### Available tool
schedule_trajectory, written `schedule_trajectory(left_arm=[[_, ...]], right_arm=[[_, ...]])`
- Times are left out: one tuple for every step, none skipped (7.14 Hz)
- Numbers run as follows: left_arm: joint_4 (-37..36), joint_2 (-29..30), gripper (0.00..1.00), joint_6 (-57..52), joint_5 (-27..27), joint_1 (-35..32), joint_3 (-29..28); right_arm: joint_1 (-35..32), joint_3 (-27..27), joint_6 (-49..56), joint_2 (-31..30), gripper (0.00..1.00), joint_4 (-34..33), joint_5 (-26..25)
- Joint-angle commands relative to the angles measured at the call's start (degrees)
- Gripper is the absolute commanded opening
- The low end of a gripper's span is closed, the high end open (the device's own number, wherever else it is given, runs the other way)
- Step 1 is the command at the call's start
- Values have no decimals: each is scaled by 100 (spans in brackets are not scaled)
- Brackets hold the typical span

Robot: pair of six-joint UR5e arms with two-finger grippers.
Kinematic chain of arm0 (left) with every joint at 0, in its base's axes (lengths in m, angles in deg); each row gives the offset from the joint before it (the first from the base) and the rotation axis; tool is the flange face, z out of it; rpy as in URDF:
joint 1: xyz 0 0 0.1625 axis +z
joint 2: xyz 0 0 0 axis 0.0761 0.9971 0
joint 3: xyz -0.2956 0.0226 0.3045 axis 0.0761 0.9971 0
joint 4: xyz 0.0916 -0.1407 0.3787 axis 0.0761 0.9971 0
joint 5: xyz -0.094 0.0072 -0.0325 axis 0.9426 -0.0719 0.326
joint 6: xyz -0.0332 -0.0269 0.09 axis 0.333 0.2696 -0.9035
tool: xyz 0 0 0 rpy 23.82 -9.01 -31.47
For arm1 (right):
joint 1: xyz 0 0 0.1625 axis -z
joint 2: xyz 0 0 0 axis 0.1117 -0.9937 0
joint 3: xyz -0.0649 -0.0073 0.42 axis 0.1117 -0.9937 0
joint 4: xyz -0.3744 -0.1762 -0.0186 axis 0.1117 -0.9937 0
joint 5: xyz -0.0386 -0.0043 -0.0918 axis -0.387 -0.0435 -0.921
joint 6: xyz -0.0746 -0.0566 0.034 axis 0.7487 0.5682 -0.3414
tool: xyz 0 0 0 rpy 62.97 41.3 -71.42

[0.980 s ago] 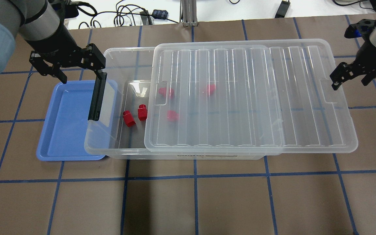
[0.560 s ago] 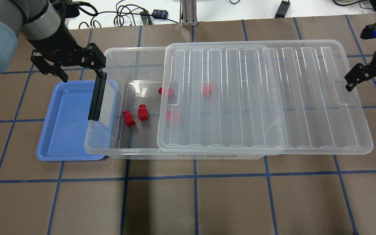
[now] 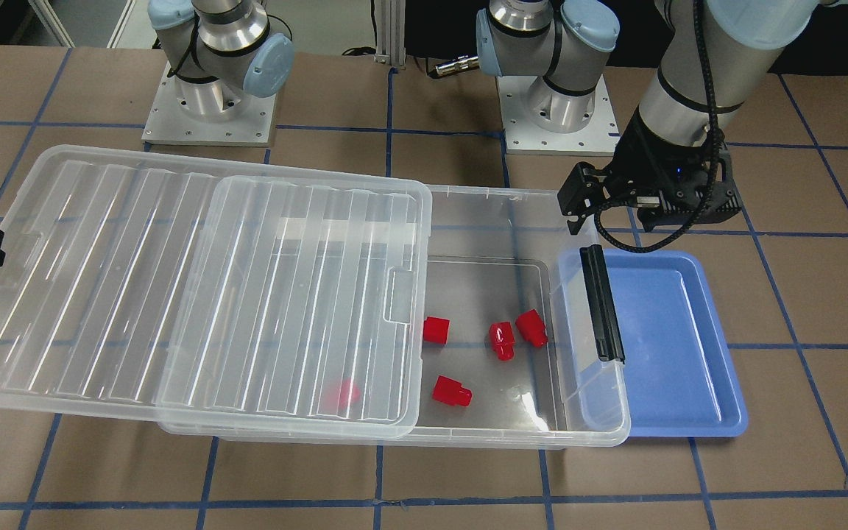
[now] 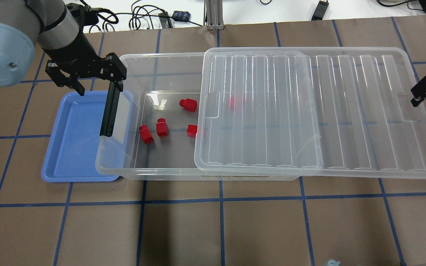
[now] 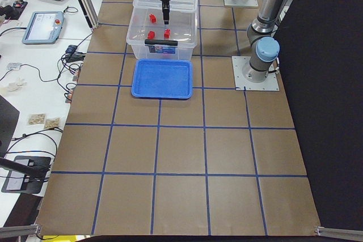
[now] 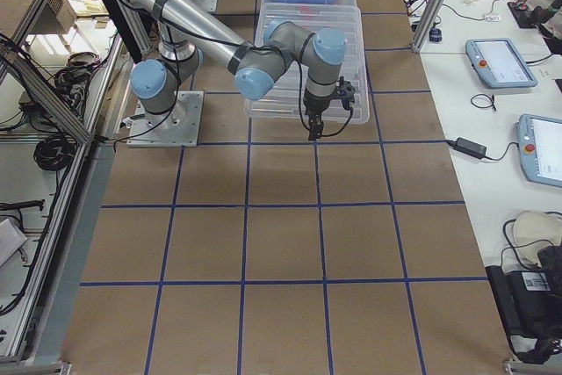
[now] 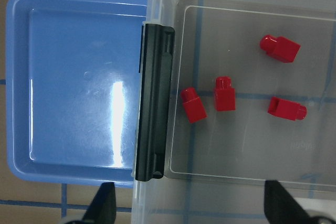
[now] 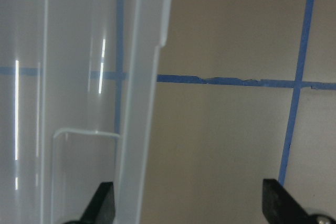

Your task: Place red block in blue tray from box

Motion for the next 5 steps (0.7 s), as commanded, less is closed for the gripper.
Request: schedule_trajectory(left_arm=[[-200,236,100,121,3,-347,78],[-568,342,100,305,11,-445,279],[-1076,438,96,315,20,-445,594],[-1464,500,93,324,20,-472,920],[-1781,588,89,315,29,-463,1149]], right_arm=[[36,-9,31,-5,100,6,-1],[36,-27,14,-23,100,32,-9],[28,-44,14,-49,100,23,8],[-7,-271,-4,-49,100,67,43],[-51,-595,-21,-49,100,459,52]])
